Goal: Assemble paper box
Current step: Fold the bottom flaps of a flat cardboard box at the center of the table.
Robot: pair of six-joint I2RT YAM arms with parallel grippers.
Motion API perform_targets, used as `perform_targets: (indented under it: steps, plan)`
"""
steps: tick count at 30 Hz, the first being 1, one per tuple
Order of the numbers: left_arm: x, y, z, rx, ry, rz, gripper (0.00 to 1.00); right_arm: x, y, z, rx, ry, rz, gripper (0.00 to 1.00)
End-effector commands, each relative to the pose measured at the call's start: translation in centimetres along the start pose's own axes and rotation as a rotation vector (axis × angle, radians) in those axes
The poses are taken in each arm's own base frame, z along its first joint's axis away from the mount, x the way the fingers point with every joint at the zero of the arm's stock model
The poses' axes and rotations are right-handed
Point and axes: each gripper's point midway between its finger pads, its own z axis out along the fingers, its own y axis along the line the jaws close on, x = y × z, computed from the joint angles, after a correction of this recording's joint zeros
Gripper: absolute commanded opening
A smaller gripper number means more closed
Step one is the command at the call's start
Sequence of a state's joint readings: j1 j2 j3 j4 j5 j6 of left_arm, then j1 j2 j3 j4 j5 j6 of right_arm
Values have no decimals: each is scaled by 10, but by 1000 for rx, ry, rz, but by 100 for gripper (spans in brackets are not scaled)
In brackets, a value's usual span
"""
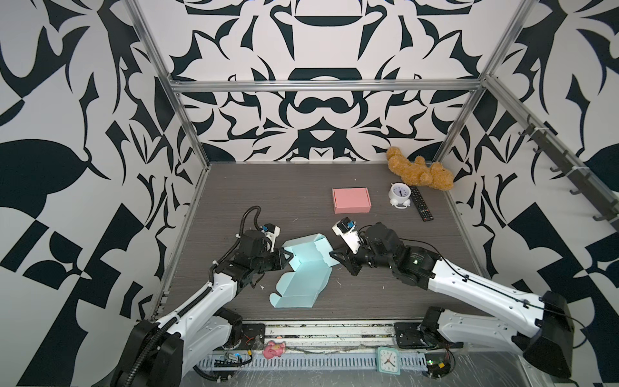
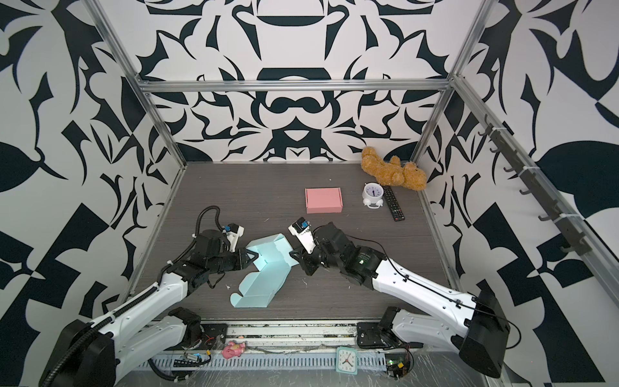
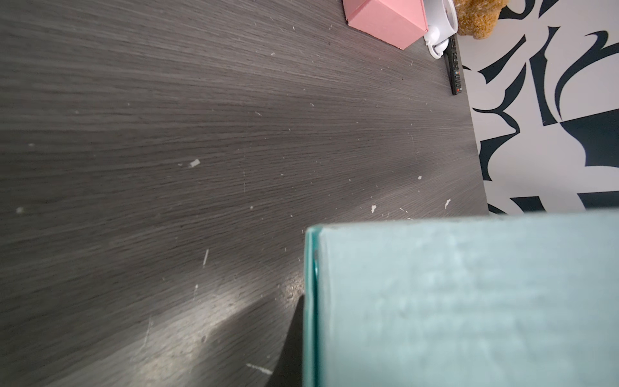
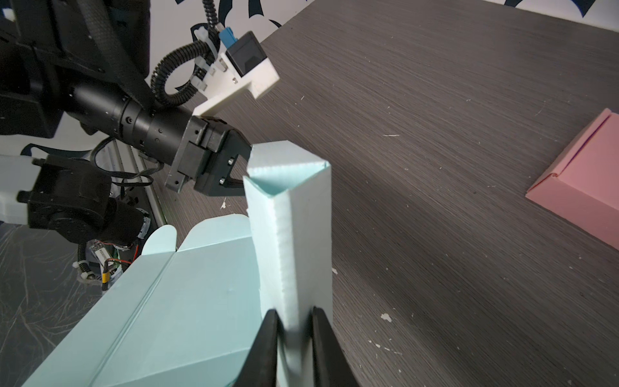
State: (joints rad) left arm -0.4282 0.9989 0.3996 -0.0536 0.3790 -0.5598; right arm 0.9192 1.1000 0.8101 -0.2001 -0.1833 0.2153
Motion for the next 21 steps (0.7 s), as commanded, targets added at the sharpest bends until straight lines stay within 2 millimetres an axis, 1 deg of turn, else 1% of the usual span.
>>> perform_targets:
  steps: [1, 8, 16, 21]
  plan:
    - [-6, -4, 1, 23, -25, 1, 5, -13, 4, 2, 8, -19, 18, 20]
    - [-2, 7, 3, -16, -29, -16, 4, -6, 7, 20, 25, 34, 27, 19]
    - [2, 17, 3, -56, -32, -25, 4, -3, 11, 28, 55, 70, -2, 21]
    - [2, 21, 3, -82, -40, -35, 4, -1, 17, 39, 71, 100, -15, 22]
